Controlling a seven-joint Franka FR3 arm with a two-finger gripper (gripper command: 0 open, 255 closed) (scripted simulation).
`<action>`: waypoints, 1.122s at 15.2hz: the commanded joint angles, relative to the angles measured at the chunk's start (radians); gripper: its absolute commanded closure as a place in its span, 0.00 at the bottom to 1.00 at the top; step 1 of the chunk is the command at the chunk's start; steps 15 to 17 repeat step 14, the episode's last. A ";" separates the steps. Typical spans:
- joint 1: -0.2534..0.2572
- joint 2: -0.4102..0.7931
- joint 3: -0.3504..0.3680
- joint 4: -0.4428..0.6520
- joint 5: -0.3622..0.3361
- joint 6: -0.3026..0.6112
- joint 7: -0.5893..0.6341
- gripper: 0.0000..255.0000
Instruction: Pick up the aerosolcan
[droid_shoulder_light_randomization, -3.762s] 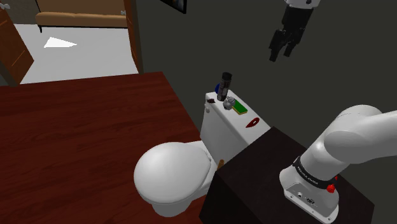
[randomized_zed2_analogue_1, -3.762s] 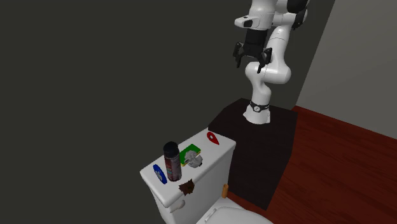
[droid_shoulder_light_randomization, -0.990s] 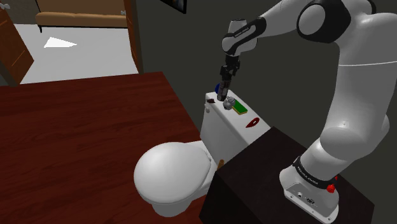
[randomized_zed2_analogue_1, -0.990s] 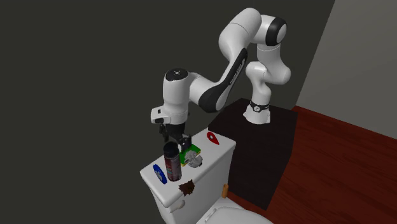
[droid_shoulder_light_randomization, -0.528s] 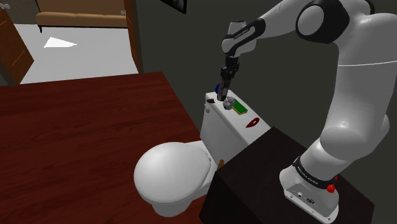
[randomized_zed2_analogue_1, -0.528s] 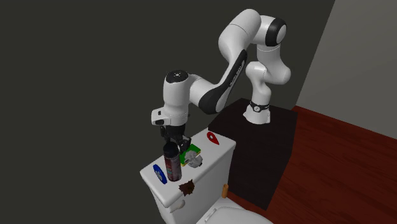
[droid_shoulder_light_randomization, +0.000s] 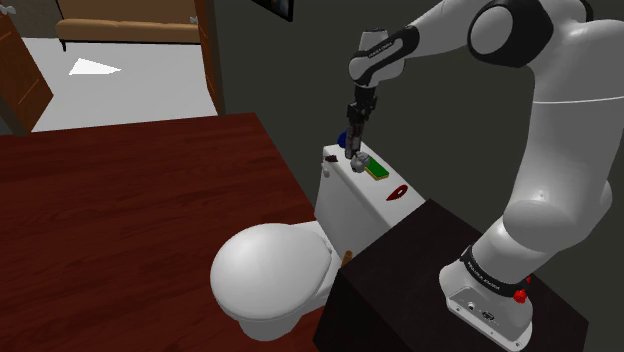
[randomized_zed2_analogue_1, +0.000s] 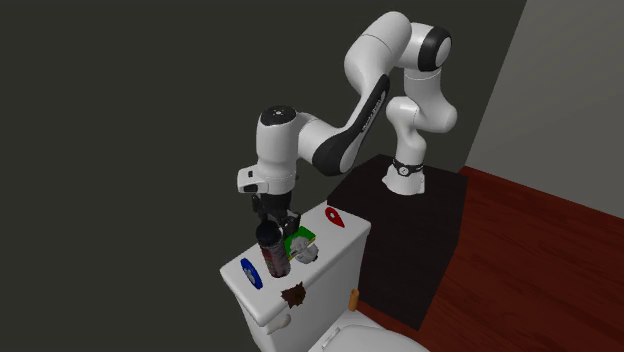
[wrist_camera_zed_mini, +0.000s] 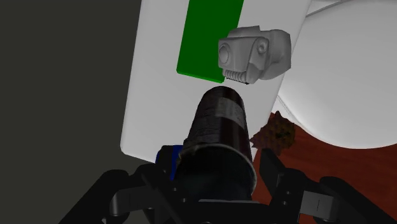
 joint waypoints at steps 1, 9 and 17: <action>0.000 -0.012 -0.001 0.009 -0.001 -0.021 -0.003 1.00; 0.003 -0.062 -0.004 0.048 -0.005 -0.108 -0.009 1.00; 0.004 -0.079 -0.005 0.067 -0.006 -0.144 -0.012 1.00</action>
